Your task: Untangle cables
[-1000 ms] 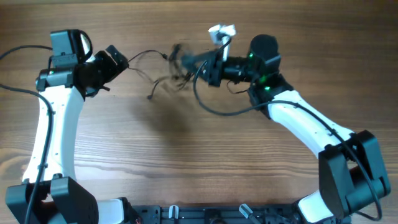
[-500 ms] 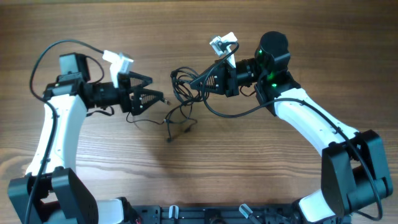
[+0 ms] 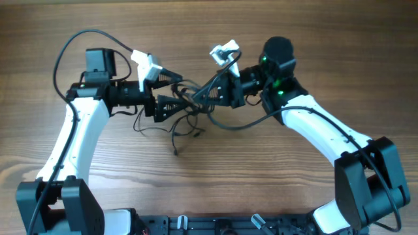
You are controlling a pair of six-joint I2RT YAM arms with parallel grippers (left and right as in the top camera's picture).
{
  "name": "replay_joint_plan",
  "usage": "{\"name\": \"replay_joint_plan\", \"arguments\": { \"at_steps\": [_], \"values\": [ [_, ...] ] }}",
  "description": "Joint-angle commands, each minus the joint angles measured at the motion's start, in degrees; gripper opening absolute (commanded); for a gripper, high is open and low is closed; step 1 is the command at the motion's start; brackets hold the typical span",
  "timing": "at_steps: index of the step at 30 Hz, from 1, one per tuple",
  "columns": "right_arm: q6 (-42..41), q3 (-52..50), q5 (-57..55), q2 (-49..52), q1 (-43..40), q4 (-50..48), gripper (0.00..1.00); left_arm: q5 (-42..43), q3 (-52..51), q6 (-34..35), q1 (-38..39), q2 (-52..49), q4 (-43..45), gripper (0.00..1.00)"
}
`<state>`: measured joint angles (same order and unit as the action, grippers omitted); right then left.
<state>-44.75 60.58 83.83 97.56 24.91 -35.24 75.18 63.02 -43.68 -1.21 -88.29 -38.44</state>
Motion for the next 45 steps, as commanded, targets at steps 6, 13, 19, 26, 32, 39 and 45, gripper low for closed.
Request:
{"name": "replay_joint_plan", "arguments": {
  "at_steps": [6, 13, 19, 26, 32, 39, 45],
  "values": [
    [6.82, 0.74, -3.8, 0.59, 0.9, 4.5, 0.22, -1.36, -0.24, 5.49, 0.24, -0.22, 2.12, 0.04],
    [13.88, 0.74, -49.31, 0.59, -0.17, 34.27, 1.0, -17.14, -0.24, 40.57, -4.04, -0.22, 10.4, 0.04],
    [13.92, 0.22, -45.62, 0.59, 3.26, 38.66, 0.99, -24.74, -0.24, 58.31, -2.29, -0.22, 16.04, 0.04],
    [8.57, 0.07, -58.8, 0.59, 8.68, 36.41, 0.99, -24.7, -0.24, 60.26, 2.56, -0.22, 16.57, 0.04],
    [0.15, -0.22, -77.5, 0.61, 9.2, 46.23, 0.99, -18.47, -0.24, 81.4, 4.39, -0.22, 28.55, 0.04],
    [12.24, -0.15, -66.47, -0.22, 9.2, 49.46, 1.0, -15.65, -0.24, 80.32, 4.26, -0.22, 34.67, 0.04],
    [32.5, -0.15, -62.03, -15.06, 8.87, 57.0, 0.99, -15.65, -0.24, 66.62, 4.26, -0.22, 29.09, 0.04]
  ]
}}
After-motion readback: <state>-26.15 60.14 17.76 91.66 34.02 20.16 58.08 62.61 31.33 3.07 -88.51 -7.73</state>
